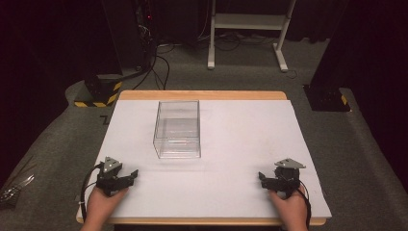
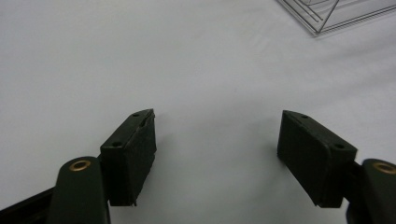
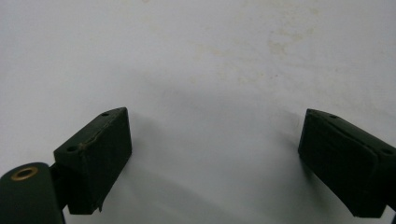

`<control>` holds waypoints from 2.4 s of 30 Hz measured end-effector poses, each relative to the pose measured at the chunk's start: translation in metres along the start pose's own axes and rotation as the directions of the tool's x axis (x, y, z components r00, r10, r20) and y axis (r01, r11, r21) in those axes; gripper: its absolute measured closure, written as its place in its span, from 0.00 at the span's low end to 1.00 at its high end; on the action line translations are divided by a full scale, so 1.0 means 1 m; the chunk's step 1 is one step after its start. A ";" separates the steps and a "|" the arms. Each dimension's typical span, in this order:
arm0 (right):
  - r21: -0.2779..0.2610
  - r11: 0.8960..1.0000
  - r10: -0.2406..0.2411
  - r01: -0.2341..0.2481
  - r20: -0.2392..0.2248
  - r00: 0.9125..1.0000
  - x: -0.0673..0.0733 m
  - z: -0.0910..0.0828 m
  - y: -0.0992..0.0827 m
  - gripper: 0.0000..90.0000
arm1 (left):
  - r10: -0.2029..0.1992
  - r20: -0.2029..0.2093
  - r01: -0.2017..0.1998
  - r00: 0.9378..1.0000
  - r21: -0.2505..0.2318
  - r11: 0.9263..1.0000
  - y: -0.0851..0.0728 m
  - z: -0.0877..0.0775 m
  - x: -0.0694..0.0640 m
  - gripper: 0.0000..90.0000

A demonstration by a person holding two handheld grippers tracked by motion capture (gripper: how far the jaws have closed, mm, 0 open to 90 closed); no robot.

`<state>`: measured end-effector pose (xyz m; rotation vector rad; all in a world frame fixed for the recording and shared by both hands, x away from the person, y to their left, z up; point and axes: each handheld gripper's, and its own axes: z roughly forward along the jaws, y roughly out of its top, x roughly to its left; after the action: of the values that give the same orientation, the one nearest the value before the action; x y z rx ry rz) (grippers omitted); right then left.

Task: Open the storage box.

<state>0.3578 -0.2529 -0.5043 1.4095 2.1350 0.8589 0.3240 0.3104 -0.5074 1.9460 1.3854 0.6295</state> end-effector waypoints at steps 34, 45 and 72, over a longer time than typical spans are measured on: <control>0.002 1.000 -0.001 0.001 -0.001 1.000 0.000 0.000 0.000 0.11 | -0.023 -0.020 0.023 1.000 0.019 1.000 0.002 -0.001 -0.002 0.33; 0.002 1.000 -0.001 0.001 -0.001 1.000 0.000 0.000 0.000 0.11 | -0.019 0.059 0.019 0.998 -0.008 1.000 0.003 -0.009 -0.004 0.27; 0.002 1.000 -0.001 0.001 -0.001 1.000 0.000 0.000 0.000 0.11 | 0.046 0.185 -0.028 0.982 -0.101 0.994 0.018 -0.019 -0.034 0.28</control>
<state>0.3579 -0.2532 -0.5041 1.4095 2.1379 0.8580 0.3110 0.2786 -0.4815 1.9034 1.1833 0.5070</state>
